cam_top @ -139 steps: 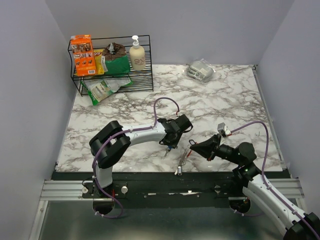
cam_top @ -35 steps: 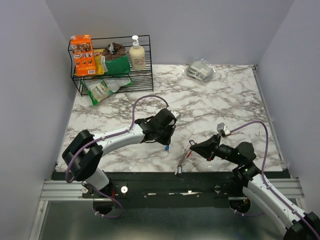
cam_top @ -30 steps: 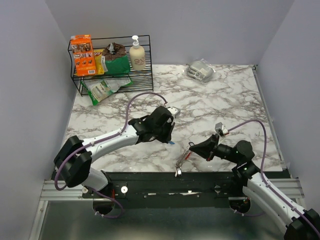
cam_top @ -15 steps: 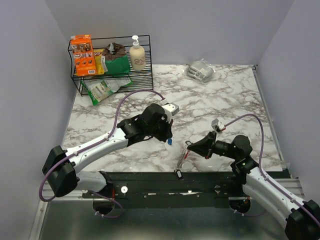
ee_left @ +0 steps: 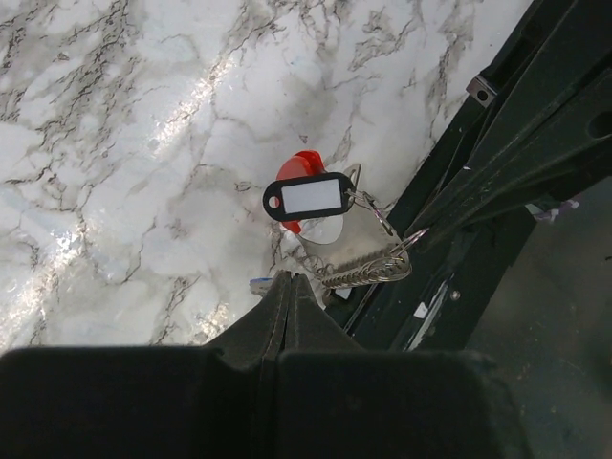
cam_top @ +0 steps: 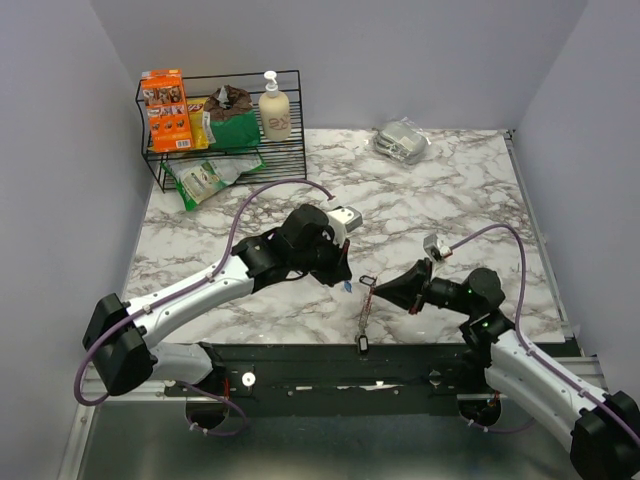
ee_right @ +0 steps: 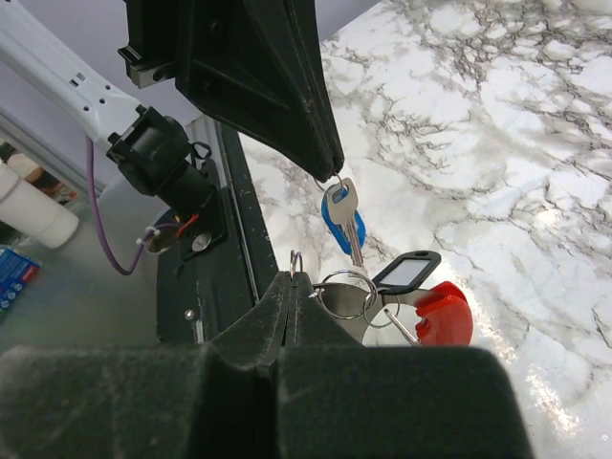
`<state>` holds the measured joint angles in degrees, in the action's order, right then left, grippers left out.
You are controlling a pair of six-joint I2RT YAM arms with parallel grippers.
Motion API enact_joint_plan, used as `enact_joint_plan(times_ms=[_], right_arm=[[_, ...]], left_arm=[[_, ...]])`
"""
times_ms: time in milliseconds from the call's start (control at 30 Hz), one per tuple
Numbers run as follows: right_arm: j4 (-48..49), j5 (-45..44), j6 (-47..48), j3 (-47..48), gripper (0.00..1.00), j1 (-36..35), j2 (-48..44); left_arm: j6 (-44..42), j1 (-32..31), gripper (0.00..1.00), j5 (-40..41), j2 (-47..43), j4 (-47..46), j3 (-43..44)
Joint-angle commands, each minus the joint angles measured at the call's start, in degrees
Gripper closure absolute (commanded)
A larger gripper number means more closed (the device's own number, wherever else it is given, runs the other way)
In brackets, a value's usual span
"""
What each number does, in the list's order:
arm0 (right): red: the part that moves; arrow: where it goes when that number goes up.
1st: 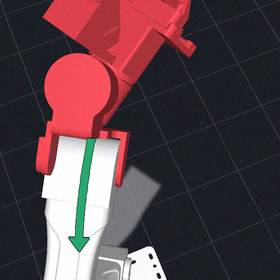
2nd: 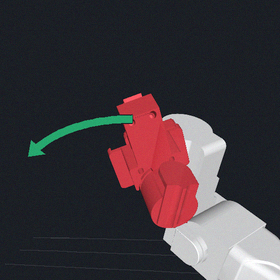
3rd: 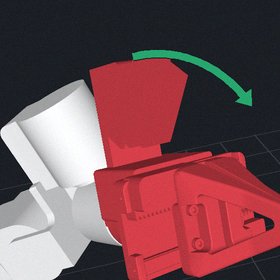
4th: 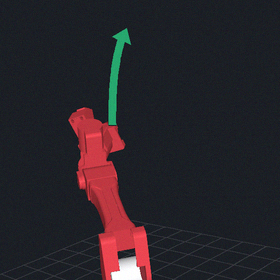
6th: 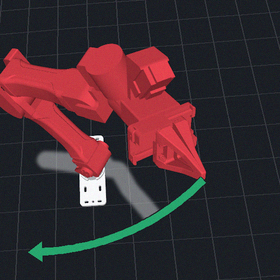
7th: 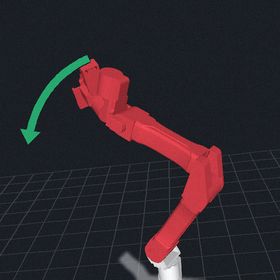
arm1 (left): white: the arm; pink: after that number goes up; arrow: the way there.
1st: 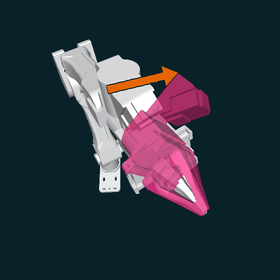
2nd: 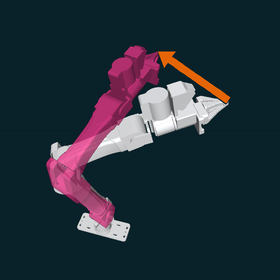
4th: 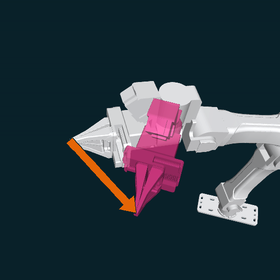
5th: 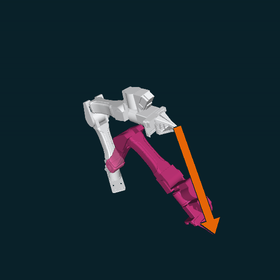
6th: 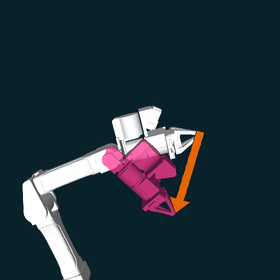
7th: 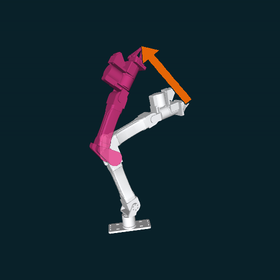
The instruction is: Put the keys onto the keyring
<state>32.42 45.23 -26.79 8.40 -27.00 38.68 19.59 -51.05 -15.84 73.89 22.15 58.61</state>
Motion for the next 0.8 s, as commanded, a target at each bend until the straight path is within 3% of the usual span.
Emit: enact_joint_plan(times_ms=[0,167,433,767], right_arm=[[10.19,-2.95,-3.7,-1.37,1.0,-0.15,-1.32],[18.45,-7.88,-4.94,-4.36,1.0,-0.24,-2.2],[27.5,-6.48,-6.43,-4.8,1.0,-0.15,1.57],[29.89,-3.75,-6.97,-4.27,1.0,-0.24,3.86]], left_arm=[[2.11,-0.54,1.0,-2.71,-2.61,-1.41,1.95],[2.29,-0.72,1.0,-5.34,-2.78,0.34,3.7],[5.8,-1.34,1.0,-8.77,-2.52,-0.62,5.28],[8.09,-1.95,1.0,-9.65,-0.5,-1.14,6.52]])
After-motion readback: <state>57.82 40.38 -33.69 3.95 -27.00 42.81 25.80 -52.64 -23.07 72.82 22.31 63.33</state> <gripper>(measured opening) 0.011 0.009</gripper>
